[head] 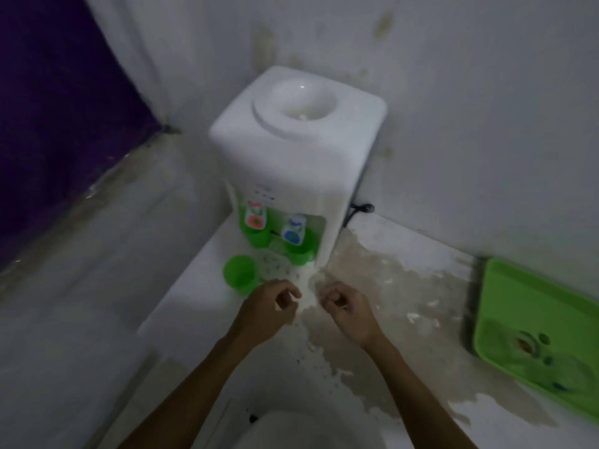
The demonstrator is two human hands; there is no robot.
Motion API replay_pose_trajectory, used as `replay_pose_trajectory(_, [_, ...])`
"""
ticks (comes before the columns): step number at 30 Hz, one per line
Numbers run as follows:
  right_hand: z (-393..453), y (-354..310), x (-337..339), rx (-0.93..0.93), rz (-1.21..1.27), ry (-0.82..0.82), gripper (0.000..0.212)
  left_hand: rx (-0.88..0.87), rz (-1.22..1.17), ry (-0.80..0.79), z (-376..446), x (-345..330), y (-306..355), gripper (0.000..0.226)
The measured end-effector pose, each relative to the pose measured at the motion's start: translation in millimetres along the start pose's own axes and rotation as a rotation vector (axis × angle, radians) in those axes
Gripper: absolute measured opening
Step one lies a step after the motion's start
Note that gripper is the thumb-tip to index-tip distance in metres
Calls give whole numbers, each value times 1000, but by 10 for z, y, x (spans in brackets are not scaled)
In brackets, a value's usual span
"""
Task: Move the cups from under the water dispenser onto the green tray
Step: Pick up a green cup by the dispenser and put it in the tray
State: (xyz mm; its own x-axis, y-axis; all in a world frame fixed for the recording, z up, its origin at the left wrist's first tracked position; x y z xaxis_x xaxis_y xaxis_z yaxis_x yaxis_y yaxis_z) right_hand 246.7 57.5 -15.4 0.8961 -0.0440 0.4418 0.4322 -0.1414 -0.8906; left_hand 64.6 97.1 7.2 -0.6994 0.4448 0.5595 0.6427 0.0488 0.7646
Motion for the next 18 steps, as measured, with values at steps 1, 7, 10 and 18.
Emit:
replay_pose_trajectory(1, [107, -52, -144, 11, -10, -25, 10, -2, 25, 67, 7, 188, -95, 17])
replay_pose_trajectory(7, [557, -201, -726, 10, -55, -123, 9, 28, 268, 341, 202, 838, -591, 48])
replay_pose_trajectory(10, [600, -176, -699, -6, -53, -87, 10, 43, 331, 266, 344, 751, -681, 76])
replay_pose_trajectory(18, [474, -48, -536, -29, -98, -76, 16, 82, 344, 169, 512, 603, -754, 70])
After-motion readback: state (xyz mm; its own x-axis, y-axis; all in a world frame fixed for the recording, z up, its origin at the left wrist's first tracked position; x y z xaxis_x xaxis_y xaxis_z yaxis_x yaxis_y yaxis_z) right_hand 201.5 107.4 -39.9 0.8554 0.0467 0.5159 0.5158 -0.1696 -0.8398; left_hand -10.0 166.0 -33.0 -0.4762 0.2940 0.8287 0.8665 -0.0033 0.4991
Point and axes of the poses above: each hand's wrist, its own z-axis towards the middle knuckle, its own x-axis out of the back of the hand, y = z × x, the point moved 10 cm from there along z, towards the middle knuckle, and after that the axes turned 8 degrees about x, right-handed, at the moved point
